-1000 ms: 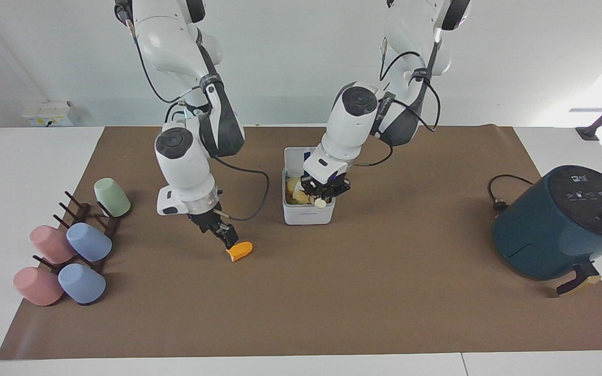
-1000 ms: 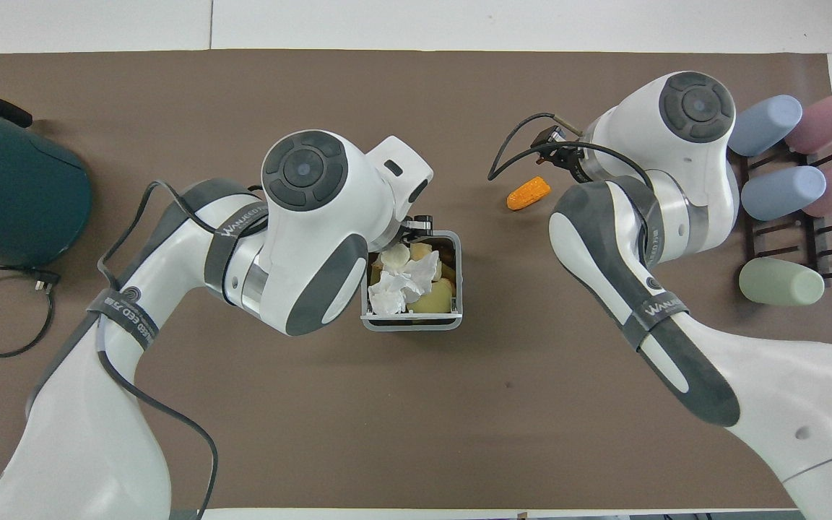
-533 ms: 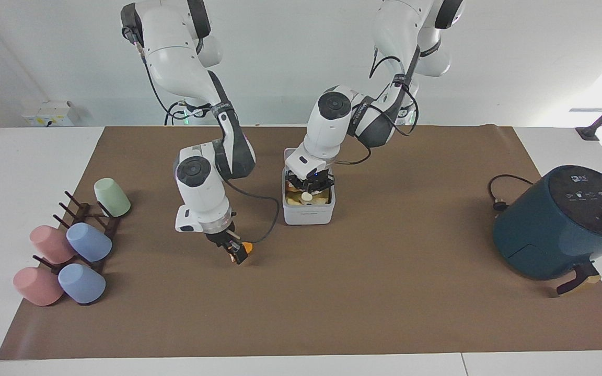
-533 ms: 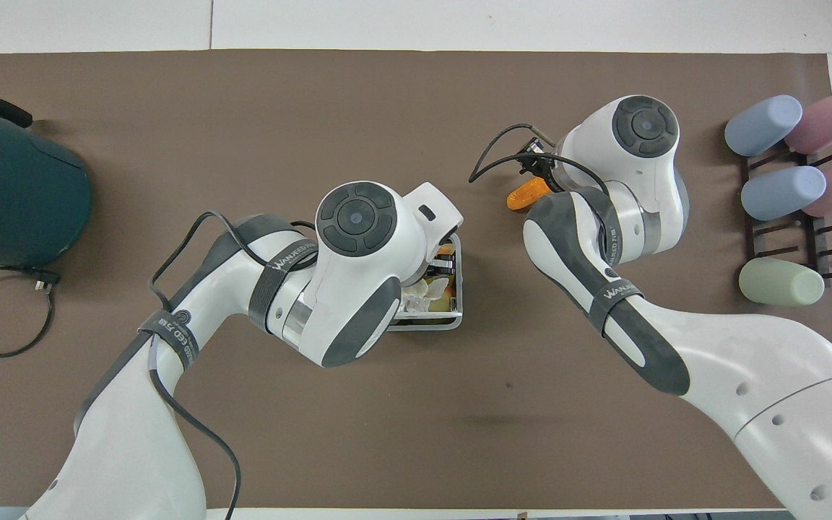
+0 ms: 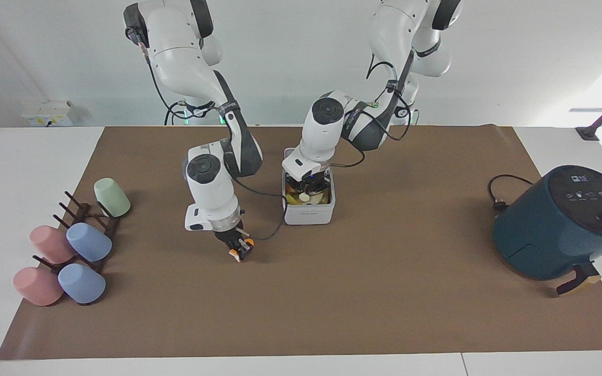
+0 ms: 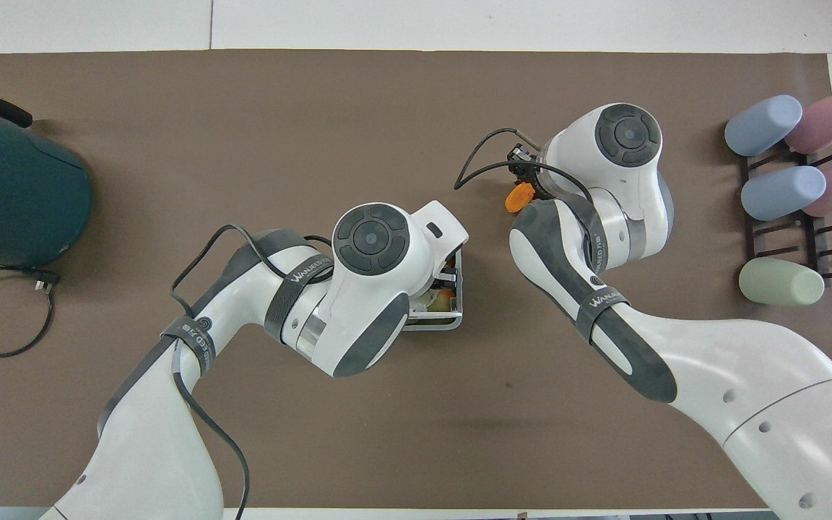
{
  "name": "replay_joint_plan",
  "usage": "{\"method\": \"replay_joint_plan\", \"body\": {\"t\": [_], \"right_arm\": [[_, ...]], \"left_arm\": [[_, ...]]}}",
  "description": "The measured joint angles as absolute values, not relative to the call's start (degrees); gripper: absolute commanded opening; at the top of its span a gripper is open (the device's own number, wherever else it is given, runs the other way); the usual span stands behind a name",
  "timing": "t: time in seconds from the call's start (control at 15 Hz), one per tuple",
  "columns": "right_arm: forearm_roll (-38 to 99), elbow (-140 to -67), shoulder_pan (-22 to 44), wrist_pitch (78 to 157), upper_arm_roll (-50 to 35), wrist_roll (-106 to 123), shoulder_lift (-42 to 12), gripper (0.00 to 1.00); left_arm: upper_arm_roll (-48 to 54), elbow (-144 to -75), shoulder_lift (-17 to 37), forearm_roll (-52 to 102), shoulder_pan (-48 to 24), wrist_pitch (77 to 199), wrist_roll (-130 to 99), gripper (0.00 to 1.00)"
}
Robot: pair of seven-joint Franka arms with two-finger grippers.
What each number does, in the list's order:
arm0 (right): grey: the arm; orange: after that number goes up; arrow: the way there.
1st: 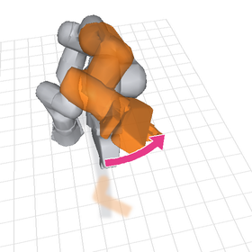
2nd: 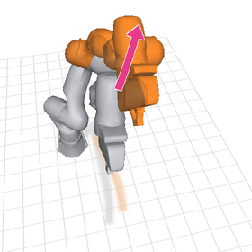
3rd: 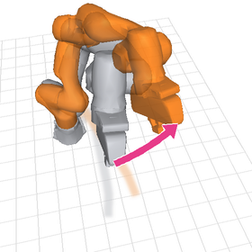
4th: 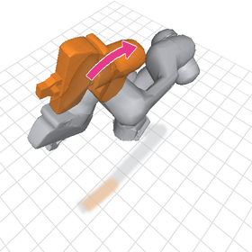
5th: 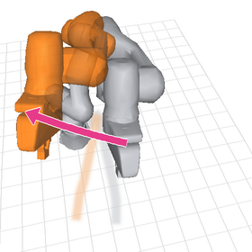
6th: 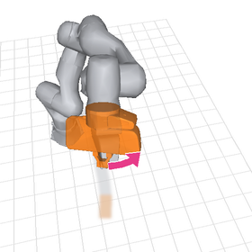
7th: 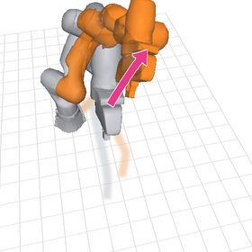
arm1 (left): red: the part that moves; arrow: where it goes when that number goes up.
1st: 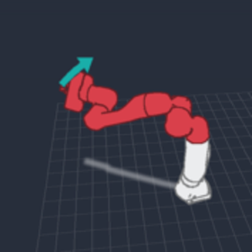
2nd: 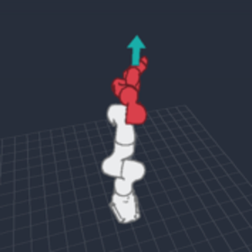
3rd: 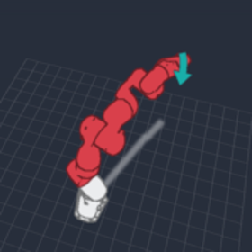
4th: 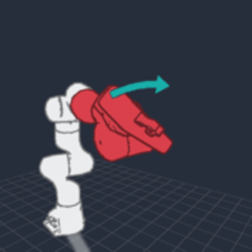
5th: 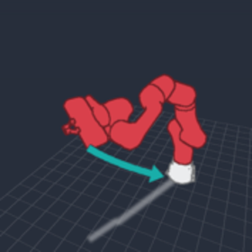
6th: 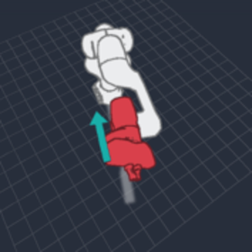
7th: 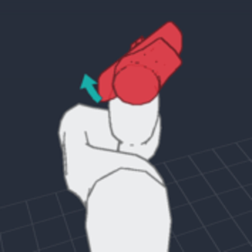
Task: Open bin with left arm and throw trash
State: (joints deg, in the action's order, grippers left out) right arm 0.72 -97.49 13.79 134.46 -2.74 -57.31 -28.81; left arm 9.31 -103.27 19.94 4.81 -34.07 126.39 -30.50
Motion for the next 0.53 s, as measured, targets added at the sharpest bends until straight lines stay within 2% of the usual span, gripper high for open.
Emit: {"method": "replay_joint_plan", "body": {"t": [0.07, 0.2, 0.27, 0.53], "right_arm": [[0.72, -97.1, 13.78, 133.38, -2.73, -57.31, -27.84, 0.0], [0.72, -96.47, 13.78, 129.53, -2.75, -57.31, -24.53, 0.0], [0.73, -96.35, 13.79, 127.57, -2.84, -57.31, -22.42, 0.0], [0.73, -96.38, 13.84, 123.28, -4.09, -57.31, -15.48, 0.0]], "left_arm": [[9.27, -103.27, 19.93, 4.79, -34.07, 126.4, -30.5, 0.24], [9.22, -103.26, 19.93, 4.79, -34.07, 126.4, -30.5, 0.8], [9.22, -103.23, 19.92, 4.78, -34.07, 126.4, -30.5, 1.0], [9.03, -102.8, 19.01, 4.78, -34.06, 126.1, -30.5, 1.0]]}}
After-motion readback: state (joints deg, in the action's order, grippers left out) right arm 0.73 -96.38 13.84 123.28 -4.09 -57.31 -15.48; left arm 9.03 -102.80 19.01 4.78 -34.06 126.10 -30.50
